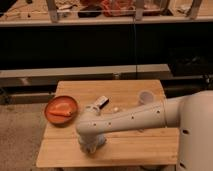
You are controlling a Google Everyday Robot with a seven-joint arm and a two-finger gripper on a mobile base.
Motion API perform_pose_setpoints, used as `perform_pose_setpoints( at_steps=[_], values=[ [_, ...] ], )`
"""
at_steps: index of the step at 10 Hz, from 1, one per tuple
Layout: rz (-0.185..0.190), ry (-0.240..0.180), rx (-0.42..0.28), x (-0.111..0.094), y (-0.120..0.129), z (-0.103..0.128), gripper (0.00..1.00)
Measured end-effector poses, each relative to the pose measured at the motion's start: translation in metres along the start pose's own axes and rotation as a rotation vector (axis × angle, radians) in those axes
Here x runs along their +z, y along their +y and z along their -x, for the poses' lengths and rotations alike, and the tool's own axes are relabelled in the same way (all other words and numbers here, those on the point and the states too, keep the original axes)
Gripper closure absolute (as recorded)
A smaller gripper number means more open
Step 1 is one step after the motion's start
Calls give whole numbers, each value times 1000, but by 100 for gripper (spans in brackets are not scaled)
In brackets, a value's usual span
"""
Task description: Wipe the white sponge on the table
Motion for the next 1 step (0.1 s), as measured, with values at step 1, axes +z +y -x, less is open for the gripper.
perform_pose_setpoints(
  at_steps=[1],
  values=[
    [0,-4,-5,4,7,6,96]
  ],
)
